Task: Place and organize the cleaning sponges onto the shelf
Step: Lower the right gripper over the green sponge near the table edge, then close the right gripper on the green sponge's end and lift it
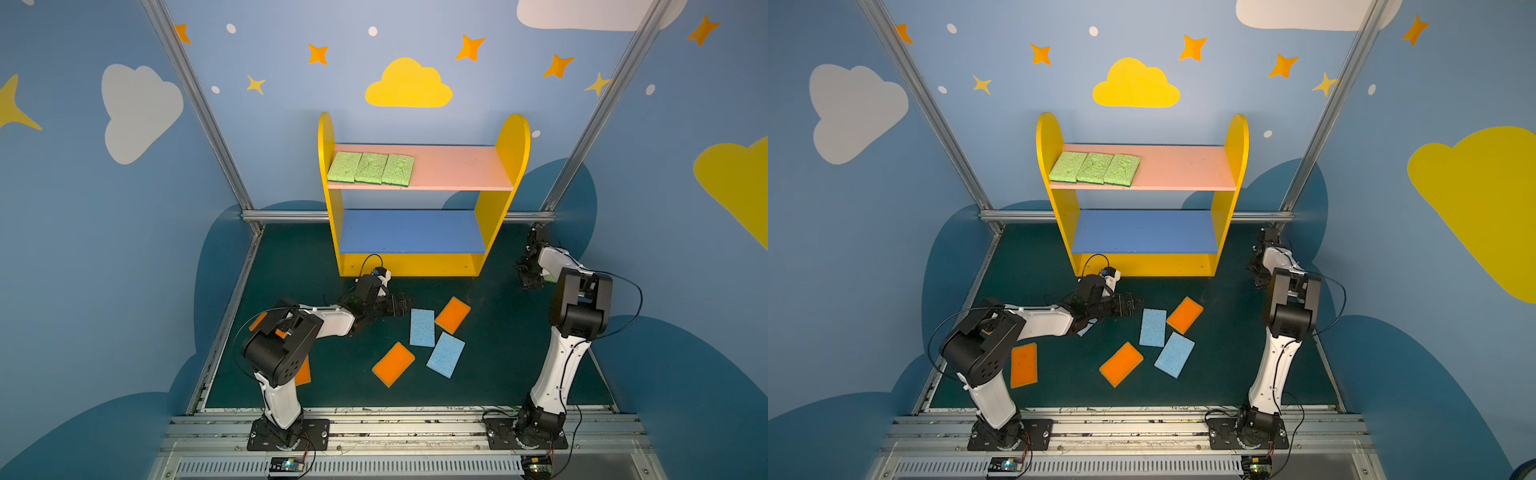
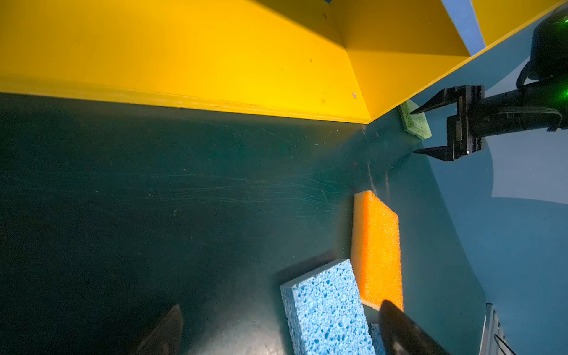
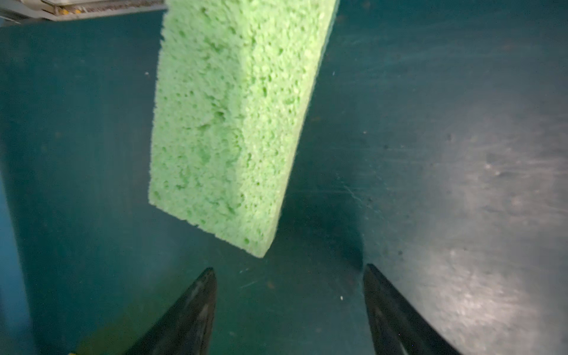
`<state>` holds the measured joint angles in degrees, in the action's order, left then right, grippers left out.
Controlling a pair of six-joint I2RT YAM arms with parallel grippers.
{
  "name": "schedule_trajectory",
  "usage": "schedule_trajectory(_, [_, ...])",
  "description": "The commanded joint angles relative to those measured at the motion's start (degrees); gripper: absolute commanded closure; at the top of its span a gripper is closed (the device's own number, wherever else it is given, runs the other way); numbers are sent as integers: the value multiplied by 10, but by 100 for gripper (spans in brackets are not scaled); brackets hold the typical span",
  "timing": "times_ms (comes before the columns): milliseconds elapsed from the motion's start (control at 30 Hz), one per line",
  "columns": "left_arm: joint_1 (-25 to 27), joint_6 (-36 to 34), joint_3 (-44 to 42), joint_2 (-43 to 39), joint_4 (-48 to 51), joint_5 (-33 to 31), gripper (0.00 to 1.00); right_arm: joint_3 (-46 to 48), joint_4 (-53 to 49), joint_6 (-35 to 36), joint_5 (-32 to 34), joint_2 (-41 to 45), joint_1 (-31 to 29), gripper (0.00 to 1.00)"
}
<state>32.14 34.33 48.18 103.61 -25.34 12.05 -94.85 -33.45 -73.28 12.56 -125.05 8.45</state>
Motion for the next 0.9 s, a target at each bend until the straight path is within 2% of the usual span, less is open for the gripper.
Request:
schedule_trajectory(0, [-2, 0, 9, 9, -6, 6, 2, -25, -14, -5, 7, -15, 1, 26])
schedule_trajectory(867, [-4, 0, 19, 29, -2, 9, 2, -47, 3, -16, 1, -40, 25, 26])
